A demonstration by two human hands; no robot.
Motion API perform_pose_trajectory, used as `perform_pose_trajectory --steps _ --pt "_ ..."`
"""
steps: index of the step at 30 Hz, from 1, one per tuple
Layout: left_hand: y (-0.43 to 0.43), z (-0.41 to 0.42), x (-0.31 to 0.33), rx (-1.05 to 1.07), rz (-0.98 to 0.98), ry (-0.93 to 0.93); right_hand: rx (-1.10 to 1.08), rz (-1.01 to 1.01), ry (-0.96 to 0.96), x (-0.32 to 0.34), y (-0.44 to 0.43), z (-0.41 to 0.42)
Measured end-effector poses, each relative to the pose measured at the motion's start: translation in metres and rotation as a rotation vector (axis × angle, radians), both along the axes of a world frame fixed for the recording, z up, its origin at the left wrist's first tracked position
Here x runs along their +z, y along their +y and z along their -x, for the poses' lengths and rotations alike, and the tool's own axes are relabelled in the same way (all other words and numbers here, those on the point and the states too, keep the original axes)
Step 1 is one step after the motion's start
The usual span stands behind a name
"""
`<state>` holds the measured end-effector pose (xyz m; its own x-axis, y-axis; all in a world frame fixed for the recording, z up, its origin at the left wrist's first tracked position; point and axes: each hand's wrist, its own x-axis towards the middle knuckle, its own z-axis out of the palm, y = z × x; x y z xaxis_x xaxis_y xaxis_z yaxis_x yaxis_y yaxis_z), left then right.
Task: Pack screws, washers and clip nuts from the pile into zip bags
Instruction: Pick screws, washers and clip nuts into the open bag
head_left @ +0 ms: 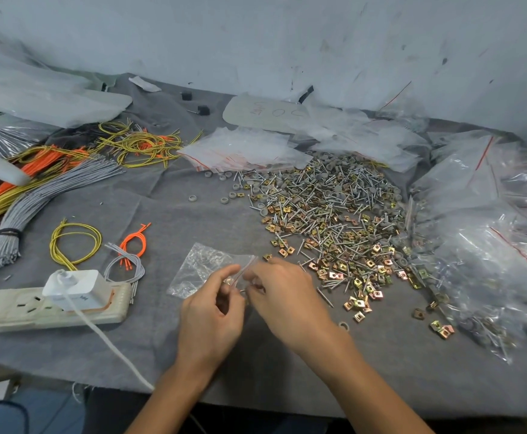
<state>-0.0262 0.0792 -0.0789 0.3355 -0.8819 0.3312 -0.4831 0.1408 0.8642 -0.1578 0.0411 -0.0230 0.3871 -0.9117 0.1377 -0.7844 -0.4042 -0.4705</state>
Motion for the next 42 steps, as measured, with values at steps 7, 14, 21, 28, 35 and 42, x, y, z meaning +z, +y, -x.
perform_pose_trajectory --steps 7,14,21,28,35,42 --pt "-0.001 0.002 -0.001 0.013 0.006 0.023 -0.225 -0.007 -0.082 -0.005 -0.013 0.037" --pt "0.0 0.003 -0.001 0.016 -0.011 0.041 -0.309 -0.097 0.258 -0.016 -0.035 0.068" --pt "-0.001 0.001 -0.002 0.004 -0.004 0.026 -0.231 -0.114 0.12 -0.006 -0.025 0.063" --pt "-0.001 0.001 -0.002 -0.009 -0.001 0.004 -0.015 -0.099 -0.095 0.008 0.011 0.033" --pt "0.0 0.0 0.0 -0.005 -0.002 -0.002 0.017 0.029 0.06 0.0 0.006 0.009" --pt "0.0 0.002 0.001 0.015 0.002 0.003 -0.062 0.022 -0.057 -0.003 -0.022 0.035"
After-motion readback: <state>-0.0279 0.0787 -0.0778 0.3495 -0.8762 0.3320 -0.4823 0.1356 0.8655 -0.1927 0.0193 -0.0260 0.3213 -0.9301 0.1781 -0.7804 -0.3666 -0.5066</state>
